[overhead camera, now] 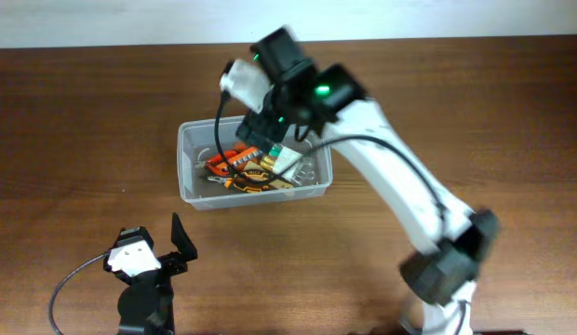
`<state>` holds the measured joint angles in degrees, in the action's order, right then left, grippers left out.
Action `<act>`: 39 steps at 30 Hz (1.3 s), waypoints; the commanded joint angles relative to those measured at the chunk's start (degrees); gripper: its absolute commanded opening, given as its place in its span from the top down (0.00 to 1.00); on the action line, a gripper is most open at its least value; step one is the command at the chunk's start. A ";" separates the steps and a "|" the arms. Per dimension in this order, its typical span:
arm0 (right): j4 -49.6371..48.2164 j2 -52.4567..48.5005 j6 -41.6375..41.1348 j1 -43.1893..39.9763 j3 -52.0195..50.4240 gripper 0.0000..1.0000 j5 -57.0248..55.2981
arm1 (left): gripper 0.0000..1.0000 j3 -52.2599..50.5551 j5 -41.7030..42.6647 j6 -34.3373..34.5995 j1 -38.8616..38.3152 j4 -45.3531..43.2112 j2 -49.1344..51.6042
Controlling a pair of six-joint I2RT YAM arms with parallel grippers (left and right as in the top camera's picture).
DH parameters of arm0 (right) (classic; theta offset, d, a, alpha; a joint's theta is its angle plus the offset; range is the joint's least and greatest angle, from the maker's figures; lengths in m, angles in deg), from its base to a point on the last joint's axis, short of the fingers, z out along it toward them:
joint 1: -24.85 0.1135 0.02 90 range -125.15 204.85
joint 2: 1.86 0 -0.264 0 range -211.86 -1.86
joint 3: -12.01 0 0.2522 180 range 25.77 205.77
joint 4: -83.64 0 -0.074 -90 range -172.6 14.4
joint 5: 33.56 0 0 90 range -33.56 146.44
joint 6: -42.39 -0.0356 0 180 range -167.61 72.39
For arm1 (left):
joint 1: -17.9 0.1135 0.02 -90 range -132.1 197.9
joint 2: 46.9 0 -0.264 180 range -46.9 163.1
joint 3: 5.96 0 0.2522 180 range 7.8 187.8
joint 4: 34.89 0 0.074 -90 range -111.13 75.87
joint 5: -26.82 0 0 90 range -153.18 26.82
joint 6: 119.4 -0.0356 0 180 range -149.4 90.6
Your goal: Pack container
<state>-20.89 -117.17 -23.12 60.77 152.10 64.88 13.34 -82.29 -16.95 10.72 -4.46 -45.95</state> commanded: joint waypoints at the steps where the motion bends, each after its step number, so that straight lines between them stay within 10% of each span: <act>1: 1.33 7.69 -13.07 0.11 3.72 0.02 -0.04 | 0.01 -0.22 -0.20 -0.50 -0.28 0.04 -0.26; 15: 5.29 16.41 -23.28 -1.03 3.89 0.01 -1.86 | 0.01 -0.22 -0.20 -0.50 -0.28 0.04 -0.26; 27: 9.60 36.04 -19.61 -18.62 0.83 0.02 0.13 | 0.01 -0.22 -0.20 -0.50 -0.28 0.04 -0.26; 39: -0.76 83.87 -15.93 -31.08 -56.00 0.02 3.08 | 0.01 -0.22 -0.20 -0.50 -0.28 0.04 -0.26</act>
<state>-20.76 -39.51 -39.77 30.78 108.21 65.19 13.34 -82.27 -16.95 10.72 -4.60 -45.95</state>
